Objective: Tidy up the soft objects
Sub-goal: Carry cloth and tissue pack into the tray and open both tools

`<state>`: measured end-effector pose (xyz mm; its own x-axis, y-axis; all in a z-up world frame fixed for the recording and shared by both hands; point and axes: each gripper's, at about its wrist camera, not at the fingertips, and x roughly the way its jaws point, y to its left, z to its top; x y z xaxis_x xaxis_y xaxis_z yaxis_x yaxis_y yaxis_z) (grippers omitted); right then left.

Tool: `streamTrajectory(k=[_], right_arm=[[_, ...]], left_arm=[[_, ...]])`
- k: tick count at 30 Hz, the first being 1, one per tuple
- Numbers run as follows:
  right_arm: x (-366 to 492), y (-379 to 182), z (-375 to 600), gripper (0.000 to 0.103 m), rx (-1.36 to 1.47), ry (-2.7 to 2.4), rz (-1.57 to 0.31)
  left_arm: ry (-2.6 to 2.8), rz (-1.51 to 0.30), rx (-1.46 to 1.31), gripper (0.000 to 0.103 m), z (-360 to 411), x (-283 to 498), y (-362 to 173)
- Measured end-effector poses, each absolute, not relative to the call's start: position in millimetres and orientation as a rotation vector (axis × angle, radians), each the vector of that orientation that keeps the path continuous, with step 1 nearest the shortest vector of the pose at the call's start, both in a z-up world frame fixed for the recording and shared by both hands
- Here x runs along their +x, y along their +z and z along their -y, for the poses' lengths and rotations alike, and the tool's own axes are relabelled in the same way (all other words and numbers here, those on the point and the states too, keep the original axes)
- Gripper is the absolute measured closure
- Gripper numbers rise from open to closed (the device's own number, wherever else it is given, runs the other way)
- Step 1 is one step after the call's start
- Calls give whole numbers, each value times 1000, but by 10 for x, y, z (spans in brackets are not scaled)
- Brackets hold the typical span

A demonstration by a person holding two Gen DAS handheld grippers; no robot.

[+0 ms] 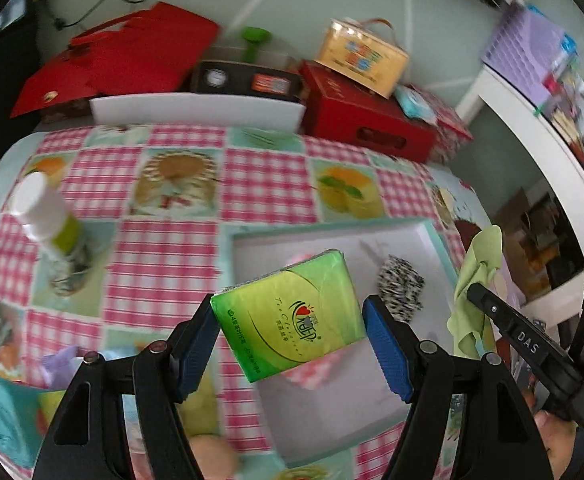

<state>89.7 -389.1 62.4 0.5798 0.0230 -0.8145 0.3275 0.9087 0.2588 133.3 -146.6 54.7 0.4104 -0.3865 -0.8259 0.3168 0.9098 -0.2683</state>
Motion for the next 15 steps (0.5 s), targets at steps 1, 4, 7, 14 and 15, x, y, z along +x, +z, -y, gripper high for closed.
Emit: streamTrajectory(k=[1,4,7,14,15], right_arm=[[879,596,3963,96,419,-199,-948],[824,533,4162,96,446,-238,-961],[788,445,4245,95,458,-268,-984],[871,131,4203,93,465,-240,-1075],[892,88,4183,93,464,-234,-1089]], left_arm=[[-454,-1067,-69,30,1554,1320,519],[-463,-1085,-54,30,1787,1292,435],[-452,-1103,-46,30,1960,1290,325],[-427,-1147,-14,30,2163,1263,8],[-423,-1146,-9,30,2173,1260,-18]])
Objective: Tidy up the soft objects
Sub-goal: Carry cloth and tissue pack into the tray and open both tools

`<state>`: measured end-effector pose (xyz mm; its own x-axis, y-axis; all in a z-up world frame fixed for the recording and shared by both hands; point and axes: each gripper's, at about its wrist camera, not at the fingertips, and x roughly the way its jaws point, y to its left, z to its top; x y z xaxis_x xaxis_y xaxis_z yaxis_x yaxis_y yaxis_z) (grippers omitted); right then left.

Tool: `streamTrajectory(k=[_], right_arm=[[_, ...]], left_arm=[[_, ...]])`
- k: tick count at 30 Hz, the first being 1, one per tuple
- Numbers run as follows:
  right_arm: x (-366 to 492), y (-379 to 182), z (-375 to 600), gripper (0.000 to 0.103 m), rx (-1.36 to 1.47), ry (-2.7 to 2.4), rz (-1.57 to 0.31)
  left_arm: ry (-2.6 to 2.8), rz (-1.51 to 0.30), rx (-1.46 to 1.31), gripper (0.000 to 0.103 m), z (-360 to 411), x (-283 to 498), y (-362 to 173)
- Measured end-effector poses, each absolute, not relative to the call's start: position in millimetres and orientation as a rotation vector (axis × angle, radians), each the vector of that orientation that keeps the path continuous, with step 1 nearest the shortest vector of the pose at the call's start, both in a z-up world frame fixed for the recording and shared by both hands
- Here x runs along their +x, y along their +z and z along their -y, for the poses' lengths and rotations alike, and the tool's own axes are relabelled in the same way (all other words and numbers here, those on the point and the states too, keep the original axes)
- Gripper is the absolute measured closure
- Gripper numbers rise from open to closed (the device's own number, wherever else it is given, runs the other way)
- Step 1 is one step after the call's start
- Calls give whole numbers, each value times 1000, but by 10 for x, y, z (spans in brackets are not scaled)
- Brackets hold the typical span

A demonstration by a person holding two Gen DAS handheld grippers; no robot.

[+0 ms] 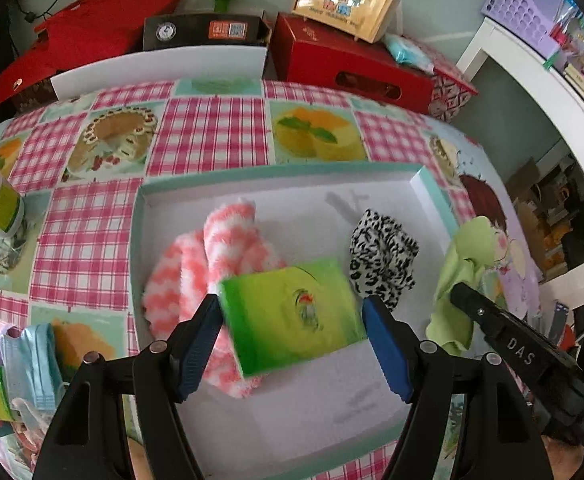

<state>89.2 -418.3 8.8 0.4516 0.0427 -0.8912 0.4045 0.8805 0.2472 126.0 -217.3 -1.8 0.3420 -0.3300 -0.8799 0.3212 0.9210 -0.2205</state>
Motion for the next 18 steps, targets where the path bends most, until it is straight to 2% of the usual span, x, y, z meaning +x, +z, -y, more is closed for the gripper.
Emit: streamTrajectory(k=[11,13,16,18], right_arm=[[972,27,3986,91,380,-223,-1142],[971,44,3975,85,365,-234,-1145],[965,72,3942,67,345,-243,-1144],[962,88,3919,49,331,-249,-1143]], left_arm=[[-412,-1145,-25,30,2104,1290,-18],[-404,-1142,-37,29,2055,1299,11],[-392,-1132,-53,28,1978,1307,62],[-384,-1121,-66,26,1919,1310,95]])
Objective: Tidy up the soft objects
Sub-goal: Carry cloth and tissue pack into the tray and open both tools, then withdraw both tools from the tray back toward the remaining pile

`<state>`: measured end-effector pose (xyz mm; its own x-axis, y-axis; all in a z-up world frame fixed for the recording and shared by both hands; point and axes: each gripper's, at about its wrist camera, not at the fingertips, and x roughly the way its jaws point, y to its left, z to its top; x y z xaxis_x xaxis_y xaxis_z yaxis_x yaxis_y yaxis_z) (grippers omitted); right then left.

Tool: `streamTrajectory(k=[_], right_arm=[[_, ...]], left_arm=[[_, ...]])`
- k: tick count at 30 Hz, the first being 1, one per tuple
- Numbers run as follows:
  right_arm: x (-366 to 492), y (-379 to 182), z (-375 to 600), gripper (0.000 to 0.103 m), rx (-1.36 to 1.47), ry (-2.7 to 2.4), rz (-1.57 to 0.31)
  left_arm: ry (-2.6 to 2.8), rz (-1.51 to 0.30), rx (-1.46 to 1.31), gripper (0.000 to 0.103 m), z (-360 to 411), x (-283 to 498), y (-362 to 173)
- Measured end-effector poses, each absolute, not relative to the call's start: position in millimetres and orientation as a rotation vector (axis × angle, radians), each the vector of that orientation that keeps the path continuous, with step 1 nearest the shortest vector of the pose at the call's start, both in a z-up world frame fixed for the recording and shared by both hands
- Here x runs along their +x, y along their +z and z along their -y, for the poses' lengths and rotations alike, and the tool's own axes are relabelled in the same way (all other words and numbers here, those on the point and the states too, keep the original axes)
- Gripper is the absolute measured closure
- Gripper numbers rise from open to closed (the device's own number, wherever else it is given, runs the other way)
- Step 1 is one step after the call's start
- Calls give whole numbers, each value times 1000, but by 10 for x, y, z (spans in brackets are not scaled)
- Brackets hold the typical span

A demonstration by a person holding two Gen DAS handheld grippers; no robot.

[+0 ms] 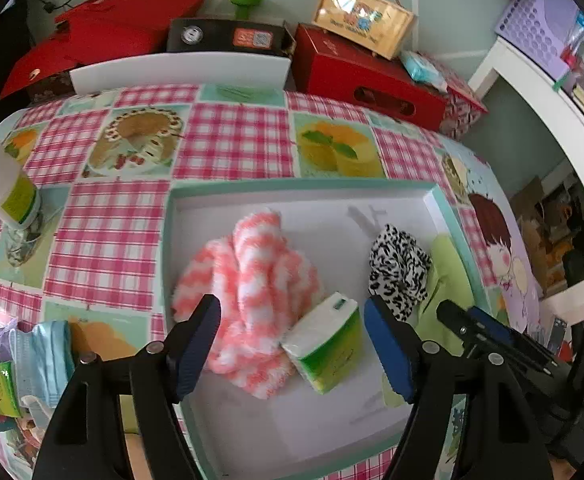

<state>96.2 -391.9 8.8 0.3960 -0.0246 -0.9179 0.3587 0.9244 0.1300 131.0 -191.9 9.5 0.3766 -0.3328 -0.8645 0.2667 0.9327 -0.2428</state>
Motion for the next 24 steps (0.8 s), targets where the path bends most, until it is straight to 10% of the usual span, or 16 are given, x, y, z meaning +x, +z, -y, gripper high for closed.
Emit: streamTrajectory(k=[24], right_arm=[[995,172,3697,0,255,-227,-1099]], left_arm=[[-167,-1050,-131,10,1299,1452,100]])
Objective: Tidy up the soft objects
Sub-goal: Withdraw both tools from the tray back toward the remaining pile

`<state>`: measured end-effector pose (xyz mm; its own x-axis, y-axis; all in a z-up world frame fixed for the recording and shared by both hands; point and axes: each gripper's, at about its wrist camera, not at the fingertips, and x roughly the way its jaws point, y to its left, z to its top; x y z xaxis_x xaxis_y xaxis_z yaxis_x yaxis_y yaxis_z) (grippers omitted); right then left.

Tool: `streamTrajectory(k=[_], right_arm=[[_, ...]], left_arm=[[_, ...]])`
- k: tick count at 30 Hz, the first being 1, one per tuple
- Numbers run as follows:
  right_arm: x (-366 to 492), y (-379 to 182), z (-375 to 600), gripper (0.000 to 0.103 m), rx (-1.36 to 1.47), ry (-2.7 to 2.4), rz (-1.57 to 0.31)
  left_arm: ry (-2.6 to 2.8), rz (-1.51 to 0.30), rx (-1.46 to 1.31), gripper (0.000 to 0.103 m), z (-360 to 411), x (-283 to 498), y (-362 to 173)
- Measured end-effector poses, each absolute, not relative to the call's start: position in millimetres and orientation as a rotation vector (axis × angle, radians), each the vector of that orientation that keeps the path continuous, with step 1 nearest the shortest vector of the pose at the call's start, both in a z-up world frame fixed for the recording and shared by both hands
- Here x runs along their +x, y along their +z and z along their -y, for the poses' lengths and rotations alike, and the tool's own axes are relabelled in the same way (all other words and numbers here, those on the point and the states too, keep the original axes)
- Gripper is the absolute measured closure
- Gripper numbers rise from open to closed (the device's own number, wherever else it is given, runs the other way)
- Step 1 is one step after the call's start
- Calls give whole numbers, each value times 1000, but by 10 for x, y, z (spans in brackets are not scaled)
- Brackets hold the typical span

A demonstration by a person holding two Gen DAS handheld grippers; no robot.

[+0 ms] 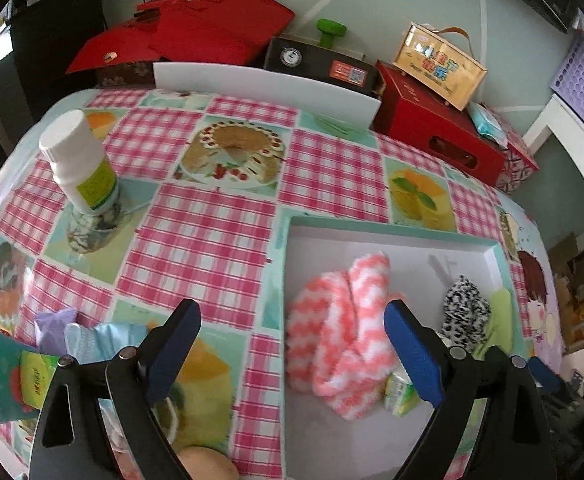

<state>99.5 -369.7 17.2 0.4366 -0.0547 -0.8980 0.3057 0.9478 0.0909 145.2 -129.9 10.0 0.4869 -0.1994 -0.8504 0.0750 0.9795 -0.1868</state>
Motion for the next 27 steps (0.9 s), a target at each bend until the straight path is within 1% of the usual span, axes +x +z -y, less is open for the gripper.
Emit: streamTrajectory(k=[5,10,17,21,27], right_arm=[[989,253,3685,0,244,-237,-1036],[1001,313,3654,0,276,-213,-990],[1012,383,3462,0,198,-200,-954],[1032,403,3350,0,191,-148,-945],[1095,345,3150,0,192,-71,-978]], left_arm=[[-147,-1022,-162,10,1192,1475,106],[-142,-929,-142,10,1143,1440,214],[-129,-858,-185,10,960,1418,306],[-127,-856,-219,10,835,1409,333],[-135,-887,-280,10,614,1405,327]])
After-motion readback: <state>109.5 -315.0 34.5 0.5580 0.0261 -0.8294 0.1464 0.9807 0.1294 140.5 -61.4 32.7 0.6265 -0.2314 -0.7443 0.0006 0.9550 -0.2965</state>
